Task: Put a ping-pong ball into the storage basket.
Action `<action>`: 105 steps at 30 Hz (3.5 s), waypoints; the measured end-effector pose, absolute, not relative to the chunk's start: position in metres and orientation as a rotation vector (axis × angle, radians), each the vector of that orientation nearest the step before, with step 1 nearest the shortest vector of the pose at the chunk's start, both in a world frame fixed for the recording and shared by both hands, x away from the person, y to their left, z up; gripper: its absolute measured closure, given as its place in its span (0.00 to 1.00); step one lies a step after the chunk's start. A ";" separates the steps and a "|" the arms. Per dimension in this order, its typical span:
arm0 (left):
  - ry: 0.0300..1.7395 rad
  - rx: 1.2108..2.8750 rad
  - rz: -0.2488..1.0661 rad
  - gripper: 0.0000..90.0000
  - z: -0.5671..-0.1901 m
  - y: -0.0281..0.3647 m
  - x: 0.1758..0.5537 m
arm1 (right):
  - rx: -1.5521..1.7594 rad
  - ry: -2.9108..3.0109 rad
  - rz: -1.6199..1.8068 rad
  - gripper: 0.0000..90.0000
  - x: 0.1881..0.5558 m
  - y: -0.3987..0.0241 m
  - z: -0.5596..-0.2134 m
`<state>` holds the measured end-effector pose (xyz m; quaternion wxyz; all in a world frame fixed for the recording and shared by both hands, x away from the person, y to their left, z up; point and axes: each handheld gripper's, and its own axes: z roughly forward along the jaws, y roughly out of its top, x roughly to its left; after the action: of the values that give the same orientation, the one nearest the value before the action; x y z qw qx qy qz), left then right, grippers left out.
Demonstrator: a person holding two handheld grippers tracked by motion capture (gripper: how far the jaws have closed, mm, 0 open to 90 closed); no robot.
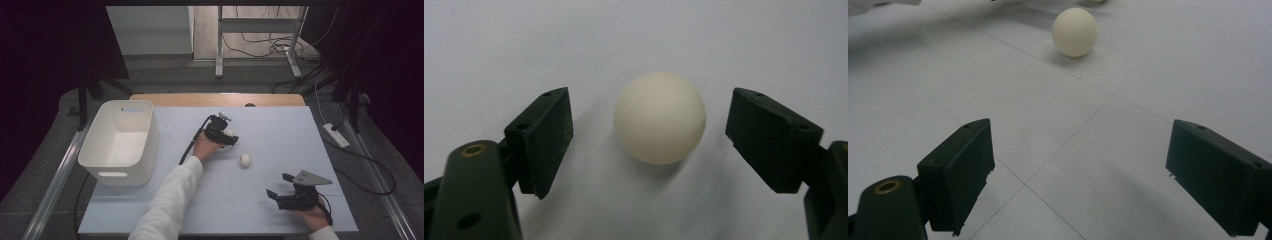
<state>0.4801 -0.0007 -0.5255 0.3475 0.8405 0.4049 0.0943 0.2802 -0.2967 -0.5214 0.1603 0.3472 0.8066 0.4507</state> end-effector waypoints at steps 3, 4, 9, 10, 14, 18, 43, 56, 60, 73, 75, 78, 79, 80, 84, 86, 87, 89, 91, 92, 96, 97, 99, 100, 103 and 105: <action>1.054 2.168 0.233 0.27 -0.528 0.000 0.482 | 0.994 2.307 1.283 0.13 0.280 -0.297 -0.522; 1.060 2.158 0.228 0.28 -0.529 0.000 0.483 | 0.995 2.307 1.283 0.13 0.280 -0.297 -0.522; 1.054 2.141 0.210 0.44 -0.530 0.001 0.483 | 0.998 2.305 1.282 0.13 0.281 -0.297 -0.522; 1.055 2.138 0.208 0.51 -0.530 0.001 0.483 | 1.001 2.305 1.282 0.13 0.281 -0.297 -0.522; 1.058 2.132 0.206 0.55 -0.528 0.001 0.482 | 0.997 2.305 1.281 0.13 0.281 -0.297 -0.522; 1.043 2.126 0.205 0.56 -0.524 0.000 0.480 | 0.997 2.304 1.281 0.13 0.281 -0.297 -0.522; 1.030 2.071 0.190 0.56 -0.510 0.015 0.463 | 0.985 2.311 1.272 0.13 0.281 -0.296 -0.522; 1.015 2.068 0.217 0.56 -0.508 0.033 0.443 | 0.982 2.317 1.251 0.13 0.281 -0.295 -0.523; 1.011 2.071 0.222 0.56 -0.506 0.036 0.440 | 0.979 2.319 1.249 0.13 0.281 -0.294 -0.523; 0.963 2.065 0.234 0.56 -0.499 0.036 0.425 | 0.975 2.322 1.241 0.13 0.280 -0.293 -0.523; 0.954 2.058 0.240 0.56 -0.496 0.034 0.423 | 0.979 2.323 1.236 0.13 0.281 -0.293 -0.523; 0.942 2.062 0.247 0.56 -0.494 0.034 0.420 | 0.980 2.324 1.235 0.13 0.281 -0.293 -0.523; 0.942 2.060 0.248 0.56 -0.494 0.034 0.420 | 0.979 2.324 1.235 0.13 0.281 -0.293 -0.523; 0.944 2.058 0.249 0.56 -0.494 0.035 0.419 | 0.980 2.324 1.235 0.13 0.281 -0.293 -0.523; 0.939 2.058 0.250 0.56 -0.493 0.036 0.418 | 0.979 2.326 1.235 0.13 0.281 -0.293 -0.523; 0.944 2.054 0.251 0.56 -0.492 0.037 0.417 | 0.979 2.326 1.234 0.13 0.280 -0.293 -0.523; 0.942 2.054 0.251 0.56 -0.492 0.037 0.417 | 0.979 2.326 1.234 0.13 0.280 -0.293 -0.523; 0.941 2.051 0.249 0.56 -0.491 0.037 0.416 | 0.979 2.325 1.235 0.13 0.280 -0.293 -0.523; 0.940 2.050 0.249 0.56 -0.491 0.038 0.415 | 0.980 2.325 1.235 0.13 0.281 -0.293 -0.523; 0.939 2.050 0.251 0.56 -0.491 0.038 0.415 | 0.979 2.325 1.236 0.13 0.281 -0.293 -0.523; 0.936 2.047 0.247 0.56 -0.490 0.039 0.412 | 0.979 2.324 1.238 0.13 0.281 -0.293 -0.523; 0.936 2.047 0.247 0.56 -0.490 0.039 0.412 | 0.979 2.324 1.239 0.13 0.280 -0.293 -0.523; 0.936 2.045 0.247 0.56 -0.489 0.041 0.411 | 0.979 2.324 1.239 0.13 0.281 -0.293 -0.523; 0.937 2.040 0.246 0.56 -0.488 0.041 0.410 | 0.979 2.324 1.238 0.13 0.281 -0.293 -0.523; 0.935 2.037 0.248 0.56 -0.487 0.043 0.408 | 0.978 2.324 1.237 0.13 0.281 -0.293 -0.523; 0.934 2.033 0.249 0.56 -0.486 0.043 0.406 | 0.978 2.324 1.237 0.13 0.281 -0.293 -0.523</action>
<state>0.4060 0.0431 -0.4862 0.4306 0.8152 0.3744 0.0997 0.2806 -0.2927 -0.5231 0.1657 0.3435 0.8161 0.4342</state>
